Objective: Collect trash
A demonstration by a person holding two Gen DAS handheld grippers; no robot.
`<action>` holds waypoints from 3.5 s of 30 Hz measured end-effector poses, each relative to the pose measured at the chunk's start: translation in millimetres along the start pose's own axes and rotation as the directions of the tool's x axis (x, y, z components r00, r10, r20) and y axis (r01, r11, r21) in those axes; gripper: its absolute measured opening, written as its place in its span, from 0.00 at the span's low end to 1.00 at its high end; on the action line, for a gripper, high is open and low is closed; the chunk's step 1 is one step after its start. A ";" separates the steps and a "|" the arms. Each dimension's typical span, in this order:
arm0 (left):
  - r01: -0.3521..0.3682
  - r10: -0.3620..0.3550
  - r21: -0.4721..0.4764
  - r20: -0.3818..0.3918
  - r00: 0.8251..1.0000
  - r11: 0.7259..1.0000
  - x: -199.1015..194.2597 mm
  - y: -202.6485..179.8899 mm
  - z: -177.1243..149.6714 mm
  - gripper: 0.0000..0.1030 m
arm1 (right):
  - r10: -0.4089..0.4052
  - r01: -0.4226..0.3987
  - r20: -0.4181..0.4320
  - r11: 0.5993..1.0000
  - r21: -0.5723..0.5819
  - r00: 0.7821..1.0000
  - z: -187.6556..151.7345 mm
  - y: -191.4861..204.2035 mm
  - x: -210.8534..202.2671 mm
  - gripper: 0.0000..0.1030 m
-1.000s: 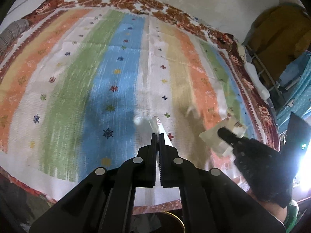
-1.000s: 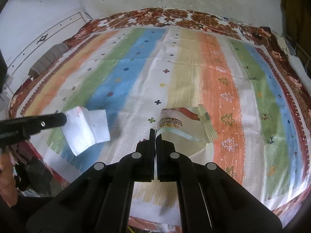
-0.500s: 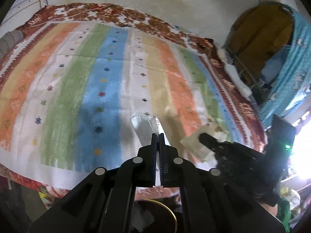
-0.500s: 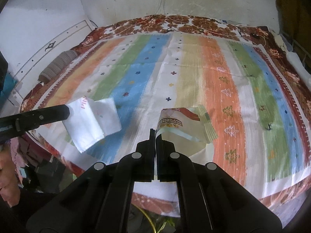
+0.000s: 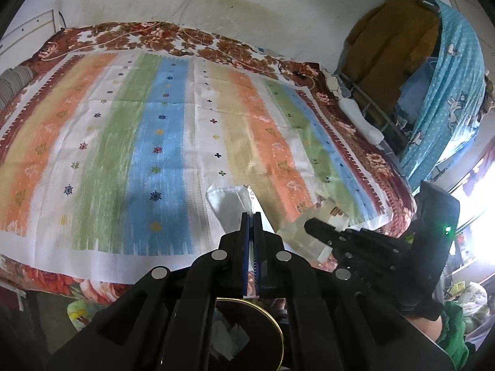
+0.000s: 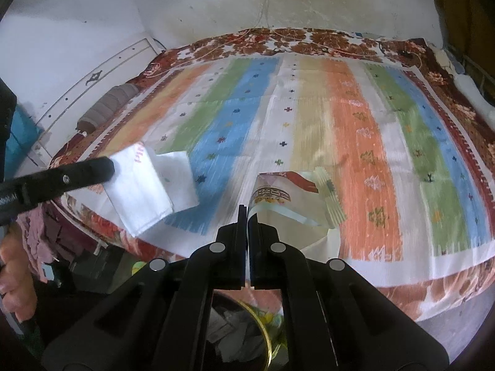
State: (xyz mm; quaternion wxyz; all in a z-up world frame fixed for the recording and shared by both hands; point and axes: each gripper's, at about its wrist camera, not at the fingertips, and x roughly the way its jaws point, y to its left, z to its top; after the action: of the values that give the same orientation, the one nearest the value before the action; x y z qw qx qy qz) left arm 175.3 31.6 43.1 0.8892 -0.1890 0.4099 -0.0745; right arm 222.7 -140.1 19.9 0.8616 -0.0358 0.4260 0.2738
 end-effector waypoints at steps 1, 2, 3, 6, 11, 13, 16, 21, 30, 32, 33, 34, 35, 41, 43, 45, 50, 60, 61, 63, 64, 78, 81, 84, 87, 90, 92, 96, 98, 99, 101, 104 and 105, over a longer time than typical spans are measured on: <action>0.005 -0.005 0.002 0.002 1.000 1.000 -2.6 -1.2 -3.0 0.01 | 0.005 -0.005 0.002 1.000 -0.002 1.000 -4.2 2.6 -2.7 0.00; 0.007 -0.007 0.005 0.003 1.000 1.000 -4.0 -2.0 -5.0 0.01 | 0.008 -0.008 0.002 1.000 -0.003 1.000 -6.8 4.3 -4.3 0.00; 0.011 -0.011 0.010 0.004 1.000 1.000 -6.2 -3.9 -9.0 0.01 | 0.015 -0.015 0.002 1.000 -0.006 1.000 -11.6 7.6 -7.2 0.00; 0.015 -0.015 0.012 0.007 1.000 1.000 -10.3 -7.8 -21.6 0.01 | 0.036 -0.036 0.004 0.999 -0.011 0.999 -21.9 14.2 -13.7 0.00; 0.034 -0.034 0.010 0.012 0.999 0.999 -23.0 -9.6 -42.4 0.01 | 0.051 -0.051 -0.006 0.999 -0.006 0.999 -43.7 21.5 -21.7 0.00; 0.039 -0.039 0.023 0.017 0.999 0.999 -29.4 -11.6 -49.9 0.01 | 0.056 -0.056 -0.012 0.998 0.000 0.998 -50.8 22.7 -23.2 0.00; 0.044 -0.045 0.031 0.013 0.999 0.999 -34.2 -13.9 -62.5 0.01 | 0.062 -0.062 -0.022 0.998 0.005 0.998 -66.3 24.4 -27.5 0.00; 0.024 -0.024 -0.006 0.014 1.000 1.000 -39.2 -8.7 -87.8 0.01 | 0.080 -0.080 -0.048 0.997 0.012 0.996 -91.0 29.4 -32.5 0.00; 0.006 -0.009 -0.045 -0.070 0.998 0.999 -31.5 -2.7 -132.4 0.01 | 0.065 -0.066 -0.142 0.998 -0.005 0.988 -128.6 45.8 -21.5 0.01; -0.011 0.006 -0.050 -0.093 0.996 0.999 -28.0 -1.8 -139.8 0.01 | 0.060 -0.061 -0.168 0.998 -0.001 0.984 -135.5 47.8 -17.1 0.01; -0.023 0.017 -0.056 -0.111 0.994 0.998 -25.2 -0.9 -144.7 0.01 | 0.055 -0.055 -0.185 0.998 0.005 0.981 -139.8 48.1 -14.2 0.01; -0.028 0.021 -0.057 -0.122 0.992 0.998 -23.2 -0.6 -147.6 0.01 | 0.059 -0.058 -0.200 0.998 0.010 0.978 -143.5 48.3 -11.6 0.02; -0.032 0.023 -0.061 -0.136 0.990 0.998 -21.0 0.2 -150.4 0.01 | 0.062 -0.061 -0.209 0.998 0.013 0.976 -145.9 48.7 -10.1 0.02; -0.028 0.000 -0.133 -0.207 0.978 0.991 -8.6 13.8 -161.1 0.19 | 0.051 -0.046 -0.219 0.999 0.030 0.974 -149.9 45.9 -8.2 0.21; -0.015 -0.013 -0.138 -0.196 0.981 0.990 -12.6 15.0 -160.7 0.28 | 0.056 -0.049 -0.216 0.998 0.037 0.975 -150.2 44.1 -10.2 0.30; 0.012 -0.038 -0.138 -0.186 0.982 0.990 -16.5 13.8 -160.6 0.40 | 0.064 -0.056 -0.208 0.997 0.044 0.976 -152.3 42.6 -15.2 0.37; -0.021 0.011 -0.070 -0.129 0.992 0.997 -38.4 11.7 -168.3 0.61 | 0.070 -0.063 -0.164 0.997 0.045 0.984 -161.5 38.0 -38.6 0.54; -0.114 0.115 0.022 -0.050 0.992 0.993 -67.5 12.5 -196.6 0.94 | 0.013 -0.015 -0.091 1.000 -0.020 0.996 -189.5 37.7 -86.9 0.85; -0.143 0.144 0.036 -0.039 0.989 0.989 -68.7 11.1 -199.5 0.94 | 0.012 -0.014 -0.084 1.000 -0.021 0.996 -191.3 37.6 -90.0 0.89; -0.197 0.197 0.080 -0.001 0.980 0.977 -72.4 5.1 -204.9 0.94 | 0.015 -0.017 -0.074 1.000 -0.026 0.997 -194.9 38.4 -94.7 0.91; -0.208 0.205 0.106 0.033 0.978 0.972 -75.8 0.5 -208.2 0.94 | 0.018 -0.020 -0.067 0.999 -0.028 0.998 -196.9 39.0 -97.7 0.91; -0.161 0.162 0.086 -0.007 0.987 0.983 -69.9 -1.5 -220.0 0.94 | 0.034 -0.036 -0.025 0.997 -0.073 0.999 -205.4 51.7 -104.2 0.92; -0.184 0.184 0.077 0.001 0.983 0.980 -70.4 -0.7 -219.3 0.94 | 0.029 -0.030 -0.021 0.996 -0.080 0.999 -205.8 54.0 -102.3 0.92; -0.221 0.221 0.076 0.008 0.975 0.972 -69.9 -1.4 -219.6 0.94 | 0.032 -0.033 -0.020 0.996 -0.086 0.999 -205.5 55.8 -100.8 0.92; -0.216 0.216 0.084 0.002 0.976 0.973 -67.4 -2.8 -219.3 0.94 | 0.038 -0.040 -0.017 0.996 -0.080 0.999 -205.3 56.0 -101.1 0.92; -0.229 0.230 0.106 0.006 0.973 0.968 -65.2 -7.1 -220.4 0.94 | 0.039 -0.039 -0.013 0.997 -0.073 0.999 -204.4 57.1 -99.4 0.92; -0.234 0.235 0.108 0.004 0.972 0.966 -63.4 -7.5 -220.6 0.94 | 0.037 -0.037 -0.011 0.996 -0.077 0.999 -204.5 56.9 -99.4 0.92; -0.227 0.228 0.100 0.003 0.974 0.969 -61.5 -8.0 -220.4 0.95 | 0.045 -0.046 -0.003 0.996 -0.076 0.999 -203.6 55.5 -100.3 0.92; -0.227 0.228 0.101 0.003 0.974 0.969 -61.0 -8.1 -220.3 0.94 | 0.048 -0.048 -0.003 0.997 -0.066 0.999 -203.3 53.3 -100.4 0.92; -0.224 0.225 0.103 0.002 0.974 0.969 -60.3 -8.2 -220.6 0.95 | 0.047 -0.047 -0.001 0.997 -0.060 0.999 -202.8 52.0 -100.1 0.92; -0.227 0.228 0.101 0.002 0.974 0.969 -60.1 -7.8 -220.3 0.95 | 0.048 -0.048 -0.002 0.997 -0.054 0.999 -202.6 51.1 -100.3 0.92; -0.226 0.227 0.101 -0.001 0.974 0.969 -59.3 -7.8 -220.7 0.94 | 0.055 -0.055 -0.005 0.997 -0.052 0.998 -202.3 51.0 -99.0 0.92; -0.227 0.229 0.101 -0.001 0.974 0.969 -58.7 -7.6 -221.0 0.95 | 0.055 -0.055 -0.005 0.997 -0.052 0.998 -202.3 50.7 -98.9 0.92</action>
State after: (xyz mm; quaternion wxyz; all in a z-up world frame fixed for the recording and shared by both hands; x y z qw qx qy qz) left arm -30.1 -19.3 -43.7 0.8977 -0.0953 0.4302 0.0065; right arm 4.4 -200.5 -25.2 0.8518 -0.0469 0.4211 0.3082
